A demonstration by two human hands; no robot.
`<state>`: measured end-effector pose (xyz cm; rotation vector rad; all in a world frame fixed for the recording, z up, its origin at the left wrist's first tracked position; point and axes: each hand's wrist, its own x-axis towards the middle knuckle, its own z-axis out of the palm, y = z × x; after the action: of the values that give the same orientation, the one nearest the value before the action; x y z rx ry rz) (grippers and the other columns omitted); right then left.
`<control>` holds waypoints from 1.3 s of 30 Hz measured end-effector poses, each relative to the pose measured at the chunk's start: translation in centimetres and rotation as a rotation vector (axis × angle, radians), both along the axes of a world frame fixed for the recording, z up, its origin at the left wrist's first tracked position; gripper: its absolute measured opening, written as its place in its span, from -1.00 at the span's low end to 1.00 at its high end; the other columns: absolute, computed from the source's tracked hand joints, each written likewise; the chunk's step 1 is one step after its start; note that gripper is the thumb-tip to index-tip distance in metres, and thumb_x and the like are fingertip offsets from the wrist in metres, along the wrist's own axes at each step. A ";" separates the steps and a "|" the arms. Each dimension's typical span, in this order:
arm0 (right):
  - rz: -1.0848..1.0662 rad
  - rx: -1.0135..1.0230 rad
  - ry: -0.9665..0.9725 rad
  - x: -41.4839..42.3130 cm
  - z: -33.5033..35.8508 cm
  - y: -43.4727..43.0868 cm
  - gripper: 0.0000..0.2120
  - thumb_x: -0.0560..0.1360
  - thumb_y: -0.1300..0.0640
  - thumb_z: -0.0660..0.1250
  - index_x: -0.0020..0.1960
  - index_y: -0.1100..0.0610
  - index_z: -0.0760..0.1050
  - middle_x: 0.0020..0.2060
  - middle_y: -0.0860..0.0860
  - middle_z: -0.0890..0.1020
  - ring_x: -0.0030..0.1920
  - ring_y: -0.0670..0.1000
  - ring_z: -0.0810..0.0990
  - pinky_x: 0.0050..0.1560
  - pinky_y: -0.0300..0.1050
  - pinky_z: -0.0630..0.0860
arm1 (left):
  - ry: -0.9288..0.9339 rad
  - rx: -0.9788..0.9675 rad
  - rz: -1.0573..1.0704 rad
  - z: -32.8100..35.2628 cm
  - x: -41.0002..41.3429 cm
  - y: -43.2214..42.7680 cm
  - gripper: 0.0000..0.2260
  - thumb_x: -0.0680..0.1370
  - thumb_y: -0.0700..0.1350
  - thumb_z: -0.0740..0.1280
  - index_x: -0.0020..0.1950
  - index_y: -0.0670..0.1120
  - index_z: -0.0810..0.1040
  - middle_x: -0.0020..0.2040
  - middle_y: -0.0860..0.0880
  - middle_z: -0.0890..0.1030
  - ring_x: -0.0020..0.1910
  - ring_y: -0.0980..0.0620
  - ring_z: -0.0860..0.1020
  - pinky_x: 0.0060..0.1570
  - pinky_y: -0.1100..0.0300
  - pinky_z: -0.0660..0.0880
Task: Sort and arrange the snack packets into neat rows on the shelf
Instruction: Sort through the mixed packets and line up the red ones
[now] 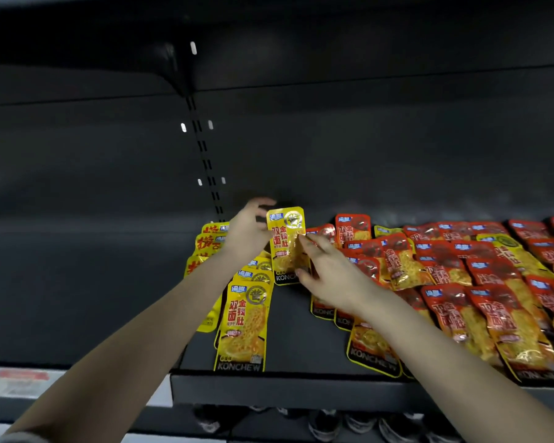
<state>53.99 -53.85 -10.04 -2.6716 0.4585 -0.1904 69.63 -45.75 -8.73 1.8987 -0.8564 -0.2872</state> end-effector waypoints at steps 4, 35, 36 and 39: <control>-0.023 -0.010 0.028 0.9 -0.5 0.0 -0.37 0.57 0.01 0.18 0.53 0.14 -0.02 0.48 0.05 0.10 0.39 0.09 0.29 0.36 -0.08 0.30 | -0.194 0.138 -0.047 -0.8 1.3 -0.4 -0.47 0.44 -0.39 0.37 0.32 0.03 0.40 0.07 -0.07 0.48 -0.02 0.02 0.56 -0.18 0.22 0.52; -0.086 -0.302 0.211 3.7 -1.7 -3.0 -0.35 0.56 -0.11 0.14 0.53 0.11 -0.01 0.49 -0.02 0.10 0.46 -0.01 0.18 0.41 0.36 -0.14 | -0.487 0.147 -0.189 -3.0 4.9 -3.0 -0.49 0.41 -0.27 0.47 0.31 -0.04 0.42 0.04 -0.02 0.53 -0.04 0.02 0.54 0.06 0.06 0.53; -0.093 -0.298 0.209 3.8 -1.7 -2.9 -0.35 0.56 -0.11 0.15 0.53 0.11 0.00 0.49 -0.02 0.11 0.46 -0.01 0.18 0.41 0.37 -0.13 | -0.491 0.149 -0.191 -3.0 5.0 -3.1 -0.49 0.42 -0.28 0.45 0.32 -0.03 0.42 0.05 -0.01 0.53 -0.04 0.03 0.53 0.06 0.08 0.53; -0.142 -0.289 0.194 4.5 -1.7 -2.7 -0.35 0.53 -0.12 0.19 0.51 0.12 0.08 0.45 0.00 0.21 0.43 0.00 0.24 0.40 0.38 -0.12 | -0.512 0.154 -0.206 -3.1 4.9 -3.2 -0.50 0.44 -0.31 0.42 0.33 -0.02 0.41 0.06 -0.01 0.52 -0.08 0.06 0.50 0.06 0.12 0.52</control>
<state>58.53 -56.54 -11.73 -2.9555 0.7324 -0.0399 74.54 -48.96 -11.79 2.0643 -1.4098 0.0177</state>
